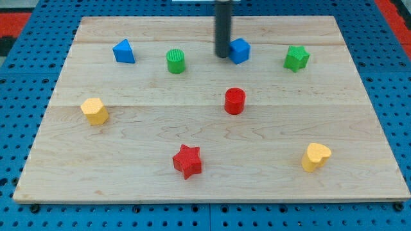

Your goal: Nudge the green star down a bit

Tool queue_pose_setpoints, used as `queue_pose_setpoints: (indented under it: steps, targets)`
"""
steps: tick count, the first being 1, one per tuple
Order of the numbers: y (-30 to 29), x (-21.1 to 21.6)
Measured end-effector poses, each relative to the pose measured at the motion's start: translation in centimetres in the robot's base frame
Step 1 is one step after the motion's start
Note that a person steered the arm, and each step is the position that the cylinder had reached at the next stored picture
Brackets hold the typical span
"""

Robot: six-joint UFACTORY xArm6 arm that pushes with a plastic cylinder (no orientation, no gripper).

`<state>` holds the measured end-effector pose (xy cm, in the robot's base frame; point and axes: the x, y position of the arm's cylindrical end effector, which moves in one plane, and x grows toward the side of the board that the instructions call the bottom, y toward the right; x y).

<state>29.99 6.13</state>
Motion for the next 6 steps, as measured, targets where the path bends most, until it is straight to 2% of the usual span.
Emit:
queue_pose_setpoints:
  steps: [1, 2, 3, 4, 5, 6]
  targets:
    - [3.6, -1.4]
    - [3.2, -2.7]
    - [5.3, -4.6]
    - [10.5, -4.0]
    - [13.2, -2.5]
    - [13.5, 1.2]
